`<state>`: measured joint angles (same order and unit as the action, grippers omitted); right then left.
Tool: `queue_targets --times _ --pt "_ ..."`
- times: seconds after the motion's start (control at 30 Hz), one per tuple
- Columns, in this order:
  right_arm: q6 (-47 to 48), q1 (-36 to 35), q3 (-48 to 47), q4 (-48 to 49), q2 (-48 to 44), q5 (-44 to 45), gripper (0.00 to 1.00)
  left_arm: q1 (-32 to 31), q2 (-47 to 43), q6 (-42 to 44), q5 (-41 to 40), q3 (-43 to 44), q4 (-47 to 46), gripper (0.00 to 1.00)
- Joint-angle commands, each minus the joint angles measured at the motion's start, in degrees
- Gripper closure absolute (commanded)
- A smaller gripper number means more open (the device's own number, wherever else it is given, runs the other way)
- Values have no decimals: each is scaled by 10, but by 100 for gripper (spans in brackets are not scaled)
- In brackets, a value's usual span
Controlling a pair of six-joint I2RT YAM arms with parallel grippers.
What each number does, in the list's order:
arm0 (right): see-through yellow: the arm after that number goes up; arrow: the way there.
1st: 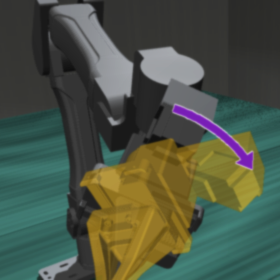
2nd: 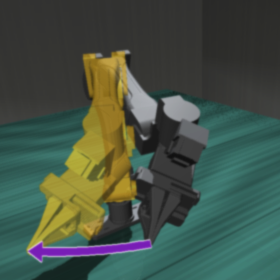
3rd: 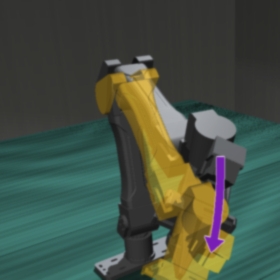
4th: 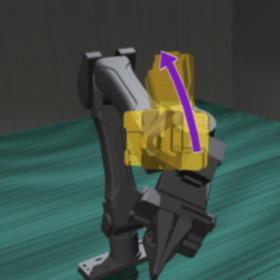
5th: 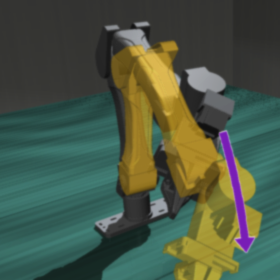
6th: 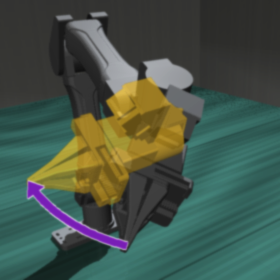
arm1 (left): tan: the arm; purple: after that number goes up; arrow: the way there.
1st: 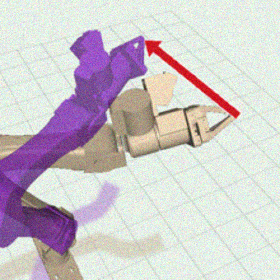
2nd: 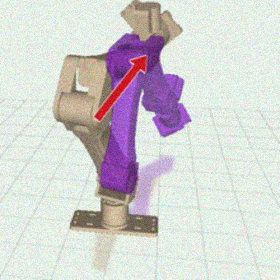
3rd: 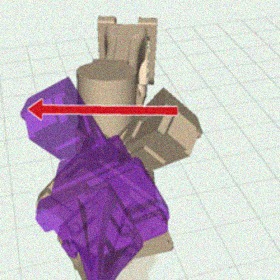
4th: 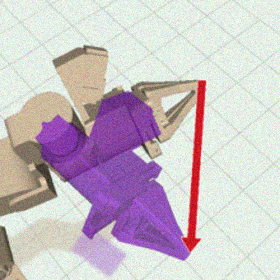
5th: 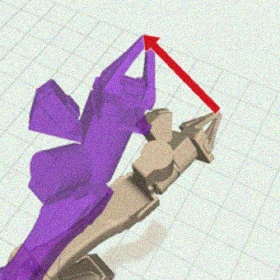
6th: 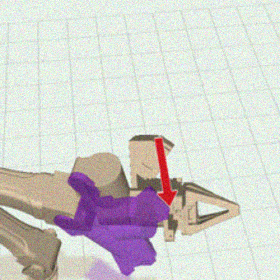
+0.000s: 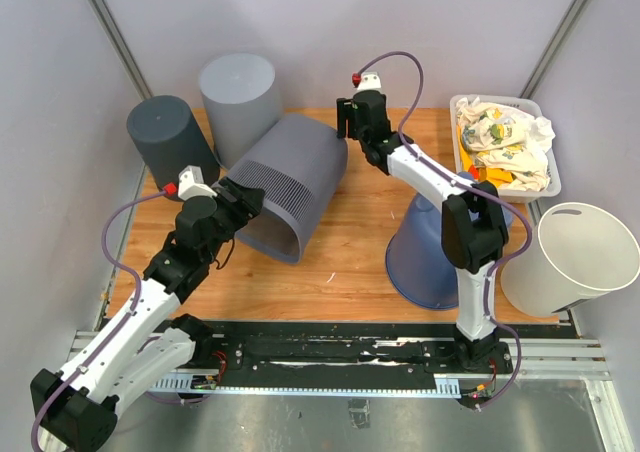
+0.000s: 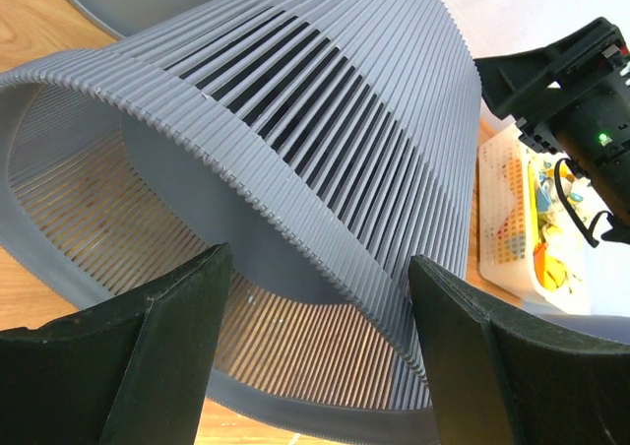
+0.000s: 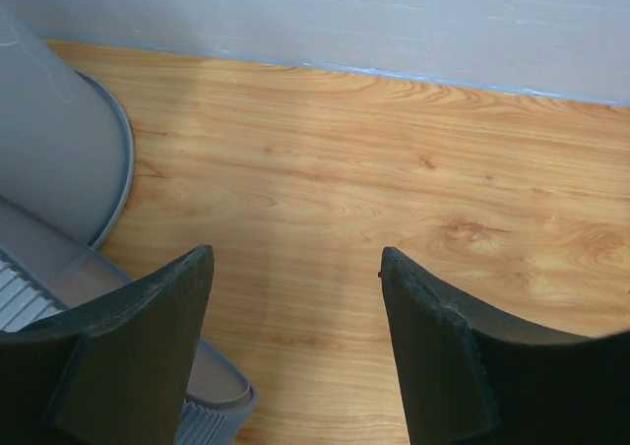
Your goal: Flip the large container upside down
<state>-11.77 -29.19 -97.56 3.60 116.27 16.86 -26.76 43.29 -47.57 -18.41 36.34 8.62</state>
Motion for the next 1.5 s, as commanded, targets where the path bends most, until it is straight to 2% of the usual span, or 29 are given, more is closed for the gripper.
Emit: queue_targets --times 0.0,0.27,0.6,0.87,1.07,1.33,1.47 --pt "16 0 34 10 -21 -64 30 0 -1 24 -22 16 8 23" --pt "19 -9 110 27 -100 -153 34 0 -9 38 -37 28 37 21" --pt "41 -66 204 7 -187 -166 34 0 -48 33 -54 17 62 20" --pt "43 -88 212 -1 -201 -149 34 -1 -98 28 -62 10 97 20" --pt "53 -86 187 18 -194 -145 28 0 -100 28 -62 12 103 20" --pt "3 -47 164 79 -171 -244 26 0 -95 28 -62 14 99 20" --pt "-25 -23 117 76 -144 -289 25 0 -93 29 -59 19 94 20"
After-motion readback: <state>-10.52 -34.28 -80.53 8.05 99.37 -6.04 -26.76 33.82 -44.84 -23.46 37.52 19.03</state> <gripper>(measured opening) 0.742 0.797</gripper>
